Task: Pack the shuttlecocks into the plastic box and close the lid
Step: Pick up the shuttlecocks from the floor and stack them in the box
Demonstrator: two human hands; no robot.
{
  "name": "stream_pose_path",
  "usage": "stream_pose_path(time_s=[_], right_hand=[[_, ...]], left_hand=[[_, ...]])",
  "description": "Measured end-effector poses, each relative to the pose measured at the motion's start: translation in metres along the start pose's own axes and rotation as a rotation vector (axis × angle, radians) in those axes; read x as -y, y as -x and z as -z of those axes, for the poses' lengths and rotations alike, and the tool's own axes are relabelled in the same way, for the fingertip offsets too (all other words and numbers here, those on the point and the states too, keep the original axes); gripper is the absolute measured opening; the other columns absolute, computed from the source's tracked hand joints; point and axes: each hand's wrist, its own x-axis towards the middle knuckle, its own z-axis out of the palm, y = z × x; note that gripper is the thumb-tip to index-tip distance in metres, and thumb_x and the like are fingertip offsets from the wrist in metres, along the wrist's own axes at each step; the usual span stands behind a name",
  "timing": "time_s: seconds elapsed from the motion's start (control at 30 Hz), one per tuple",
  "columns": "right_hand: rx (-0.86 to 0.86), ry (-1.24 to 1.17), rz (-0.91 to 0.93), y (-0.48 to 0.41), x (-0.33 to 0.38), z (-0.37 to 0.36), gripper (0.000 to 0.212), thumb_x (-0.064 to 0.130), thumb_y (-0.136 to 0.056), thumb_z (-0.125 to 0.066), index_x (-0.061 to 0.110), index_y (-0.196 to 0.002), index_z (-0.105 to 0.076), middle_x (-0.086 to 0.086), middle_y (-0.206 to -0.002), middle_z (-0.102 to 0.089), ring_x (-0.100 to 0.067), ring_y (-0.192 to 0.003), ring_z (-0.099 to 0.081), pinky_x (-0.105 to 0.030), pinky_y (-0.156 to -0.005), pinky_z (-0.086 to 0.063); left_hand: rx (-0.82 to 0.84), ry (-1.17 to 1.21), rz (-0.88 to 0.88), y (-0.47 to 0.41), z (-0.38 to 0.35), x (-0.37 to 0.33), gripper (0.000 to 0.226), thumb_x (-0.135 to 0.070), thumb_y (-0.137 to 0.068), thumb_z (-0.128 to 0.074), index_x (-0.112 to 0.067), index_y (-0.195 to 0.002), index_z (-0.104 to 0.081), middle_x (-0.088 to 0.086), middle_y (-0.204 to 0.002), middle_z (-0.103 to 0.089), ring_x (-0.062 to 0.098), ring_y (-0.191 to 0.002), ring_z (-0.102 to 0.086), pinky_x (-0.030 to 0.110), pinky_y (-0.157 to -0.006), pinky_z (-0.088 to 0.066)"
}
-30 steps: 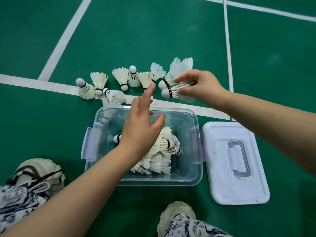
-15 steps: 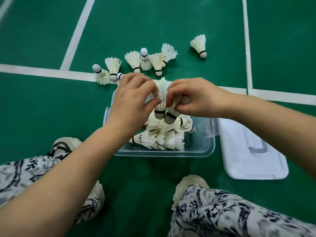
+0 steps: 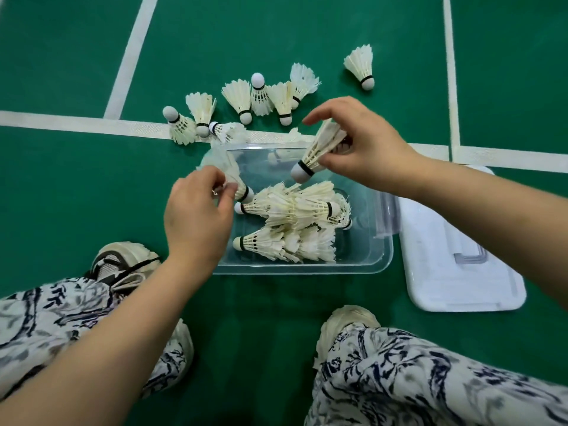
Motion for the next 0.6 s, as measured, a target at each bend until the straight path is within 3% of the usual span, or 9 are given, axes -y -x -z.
stream_pose_path(time_s=[0.17,0.33,0.43,0.53,0.6], right_hand=[[-0.012,-0.008,-0.028,-0.001,0.0,-0.001,0.048,0.003,-0.076,-0.061,0.022,-0.12,-0.053,0.012,-0.112,-0.041,0.001,-0.09,-0.04,0.002,-0.073,-0.03],[0.003,-0.002,-0.007,0.003,-0.004,-0.003,0.05,0.001,-0.075,-0.061,0.018,-0.121,-0.053,0.011,-0.111,-0.041,0.01,-0.082,-0.041,0.006,-0.074,-0.026],[0.019,-0.013,-0.022,0.004,-0.007,-0.005,0.05,0.002,-0.076,-0.061,0.02,-0.122,-0.052,0.012,-0.112,-0.041,0.01,-0.082,-0.041,0.006,-0.074,-0.028],[0.031,-0.031,-0.025,0.006,-0.009,-0.006,0.049,0.003,-0.076,-0.061,0.02,-0.121,-0.052,0.013,-0.11,-0.04,0.023,-0.083,-0.041,0.004,-0.072,-0.03],[0.041,-0.044,-0.021,0.007,-0.01,-0.007,0.049,0.002,-0.076,-0.06,0.02,-0.12,-0.053,0.013,-0.109,-0.04,0.028,-0.084,-0.039,0.003,-0.071,-0.031]], left_hand=[[0.131,0.03,0.144,0.014,-0.018,-0.003,0.014,-0.024,-0.086,-0.057,-0.013,-0.079,-0.053,-0.002,-0.077,-0.052,0.022,-0.074,-0.047,0.029,-0.063,-0.032],[0.181,0.189,0.288,0.008,-0.028,-0.002,0.017,-0.022,-0.083,-0.062,-0.012,-0.073,-0.051,0.001,-0.068,-0.053,0.031,-0.077,-0.054,0.034,-0.07,-0.046],[0.272,0.38,0.458,0.006,-0.038,0.004,0.024,-0.022,-0.081,-0.064,-0.02,-0.064,-0.046,-0.001,-0.067,-0.052,0.032,-0.074,-0.056,0.049,-0.075,-0.054],[0.357,0.644,0.664,0.006,-0.049,0.0,0.017,-0.014,-0.086,-0.058,-0.015,-0.073,-0.047,0.009,-0.083,-0.052,0.024,-0.076,-0.054,0.04,-0.068,-0.056],[0.434,0.774,0.784,0.005,-0.055,-0.005,0.016,-0.01,-0.089,-0.055,-0.014,-0.075,-0.047,0.006,-0.085,-0.052,0.019,-0.079,-0.056,0.033,-0.065,-0.054]])
